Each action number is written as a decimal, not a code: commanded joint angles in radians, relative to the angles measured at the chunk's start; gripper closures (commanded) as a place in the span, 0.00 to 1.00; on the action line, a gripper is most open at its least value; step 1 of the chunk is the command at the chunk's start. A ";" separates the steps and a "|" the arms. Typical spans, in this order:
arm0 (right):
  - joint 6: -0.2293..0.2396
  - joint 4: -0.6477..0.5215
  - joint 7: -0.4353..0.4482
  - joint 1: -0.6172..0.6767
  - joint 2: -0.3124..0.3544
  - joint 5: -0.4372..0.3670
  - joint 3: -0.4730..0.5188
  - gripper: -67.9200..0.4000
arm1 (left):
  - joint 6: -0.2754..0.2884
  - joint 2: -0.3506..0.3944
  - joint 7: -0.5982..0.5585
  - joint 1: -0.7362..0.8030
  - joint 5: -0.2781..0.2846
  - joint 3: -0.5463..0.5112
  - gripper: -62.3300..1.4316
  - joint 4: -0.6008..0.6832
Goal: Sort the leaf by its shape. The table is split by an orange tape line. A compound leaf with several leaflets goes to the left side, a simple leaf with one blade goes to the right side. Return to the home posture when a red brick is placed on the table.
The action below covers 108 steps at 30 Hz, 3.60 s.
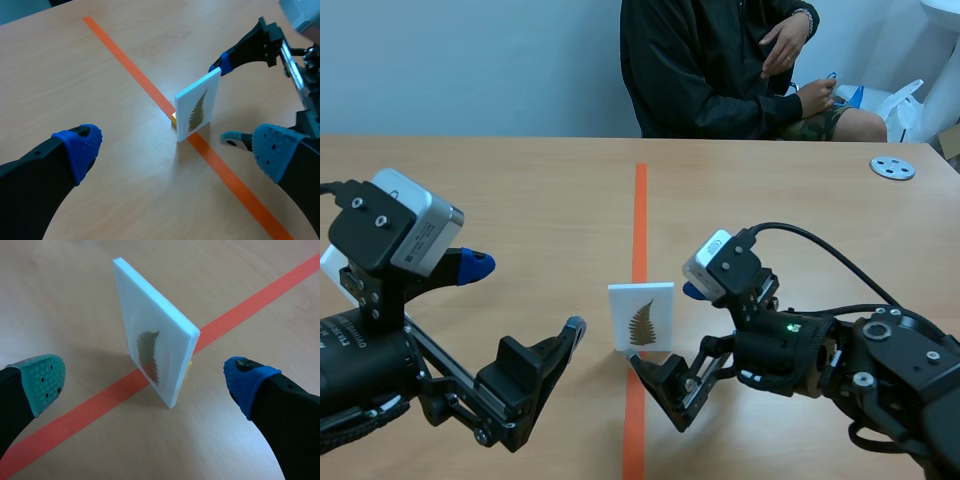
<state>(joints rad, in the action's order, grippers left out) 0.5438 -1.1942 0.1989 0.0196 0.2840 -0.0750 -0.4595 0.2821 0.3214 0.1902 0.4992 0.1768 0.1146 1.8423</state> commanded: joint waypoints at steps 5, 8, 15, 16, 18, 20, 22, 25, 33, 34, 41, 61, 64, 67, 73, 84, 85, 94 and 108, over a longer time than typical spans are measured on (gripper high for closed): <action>-0.032 0.055 0.034 -0.064 -0.048 0.027 -0.030 0.00 | 0.000 -0.002 -0.014 0.005 0.013 -0.005 0.00 0.010; -0.055 0.080 0.042 -0.075 -0.066 0.032 -0.045 0.00 | 0.000 -0.002 -0.014 0.005 0.012 -0.005 0.00 0.010; -0.066 0.085 0.037 -0.066 -0.065 0.045 -0.059 0.27 | -0.003 -0.002 -0.014 0.005 0.012 -0.005 0.00 0.010; -0.076 0.085 0.036 -0.066 -0.065 0.045 -0.059 0.31 | -0.003 -0.002 -0.014 0.005 0.012 -0.005 0.00 0.010; -0.098 0.085 0.036 -0.064 -0.065 0.045 -0.059 0.43 | -0.003 -0.002 -0.014 0.005 0.012 -0.005 0.00 0.010; -0.111 0.085 0.036 -0.063 -0.065 0.045 -0.059 0.53 | -0.003 -0.002 -0.014 0.005 0.012 -0.005 0.00 0.010; -0.111 0.085 0.036 -0.063 -0.065 0.045 -0.059 0.58 | -0.003 -0.002 -0.014 0.005 0.012 -0.005 0.00 0.010; -0.111 0.085 0.036 -0.063 -0.065 0.045 -0.059 0.65 | -0.003 -0.002 -0.014 0.005 0.012 -0.005 0.00 0.010; -0.110 0.084 0.042 -0.064 -0.065 0.045 -0.057 0.95 | -0.003 -0.002 -0.016 0.005 0.012 -0.005 0.00 0.010; -0.109 0.081 0.044 -0.064 -0.063 0.045 -0.056 0.97 | -0.003 -0.002 -0.016 0.005 0.012 -0.005 0.00 0.010; -0.098 -0.009 -0.010 -0.052 -0.035 0.037 0.007 0.97 | -0.003 -0.002 -0.016 0.005 0.012 -0.005 0.00 0.010; 0.014 -0.204 -0.240 0.056 0.050 -0.386 0.603 0.97 | -0.003 -0.002 -0.013 0.005 0.012 -0.005 0.00 0.010; 0.014 -0.202 -0.242 0.056 0.090 -0.390 0.632 0.97 | -0.003 -0.002 -0.013 0.005 0.012 -0.005 0.00 0.010; -0.003 -0.187 -0.232 0.053 0.121 -0.390 0.636 0.97 | -0.002 -0.002 -0.013 0.005 0.013 -0.005 0.00 0.010; -0.013 -0.052 -0.192 -0.010 0.123 -0.390 0.635 0.97 | -0.002 -0.002 -0.013 0.005 0.013 -0.005 0.00 0.010; -0.122 0.293 -0.144 -0.212 0.121 -0.407 0.621 0.97 | -0.002 -0.002 -0.014 0.005 0.013 -0.005 0.00 0.010; -0.139 0.322 -0.133 -0.226 0.121 -0.407 0.618 0.97 | -0.002 -0.002 -0.014 0.005 0.013 -0.005 0.00 0.010; -0.254 0.491 -0.058 -0.303 0.121 -0.307 0.599 0.97 | -0.003 -0.002 -0.014 0.005 0.013 -0.005 0.00 0.010; -0.267 0.515 -0.102 -0.290 0.121 -0.295 0.589 0.91 | -0.003 -0.002 -0.017 0.005 0.013 -0.005 0.00 0.010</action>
<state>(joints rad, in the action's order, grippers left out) 0.2760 -0.6571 0.0853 -0.2543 0.3882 -0.3630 0.1284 0.2813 0.3214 0.1898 0.4992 0.1768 0.1146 1.8423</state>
